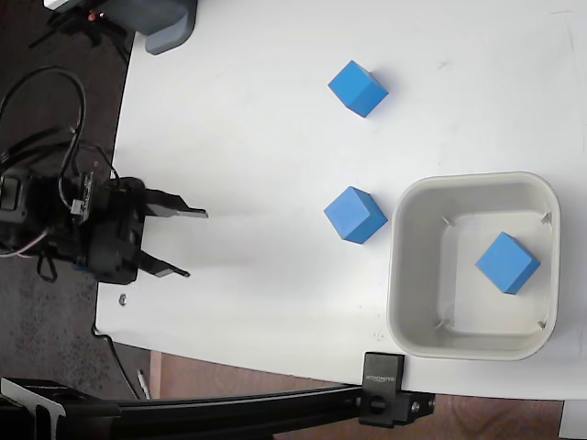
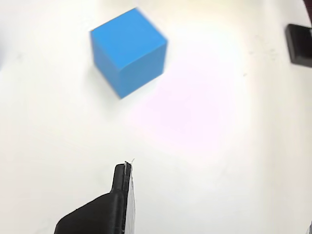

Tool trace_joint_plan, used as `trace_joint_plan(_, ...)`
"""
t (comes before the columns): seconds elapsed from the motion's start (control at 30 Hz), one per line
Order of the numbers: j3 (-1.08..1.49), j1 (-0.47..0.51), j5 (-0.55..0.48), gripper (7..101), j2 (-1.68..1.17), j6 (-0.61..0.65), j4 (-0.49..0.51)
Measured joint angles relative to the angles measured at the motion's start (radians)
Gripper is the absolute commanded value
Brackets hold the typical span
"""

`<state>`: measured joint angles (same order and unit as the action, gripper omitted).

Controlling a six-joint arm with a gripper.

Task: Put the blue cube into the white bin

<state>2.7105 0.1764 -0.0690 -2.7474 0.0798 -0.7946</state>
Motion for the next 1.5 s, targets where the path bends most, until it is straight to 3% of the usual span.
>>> trace_joint_plan(0.2, -0.236, 0.141, -0.179, 95.7, 0.301, 0.115, 0.021)
trace_joint_plan(0.37, -0.414, 0.173, -0.311, 97.3, 0.551, 0.232, 0.026)
trace_joint_plan(0.63, -0.594, 0.201, -0.518, 96.5, 0.811, 0.515, -0.061)
trace_joint_plan(0.9, -0.741, 0.219, -0.68, 96.8, 0.994, 0.66, -0.1)
trace_joint_plan(1.27, -0.77, 0.169, -0.693, 96.5, 1.129, 0.621, 0.038)
trace_joint_plan(1.5, -0.816, 0.15, -0.686, 96.8, 1.213, 0.621, 0.046)
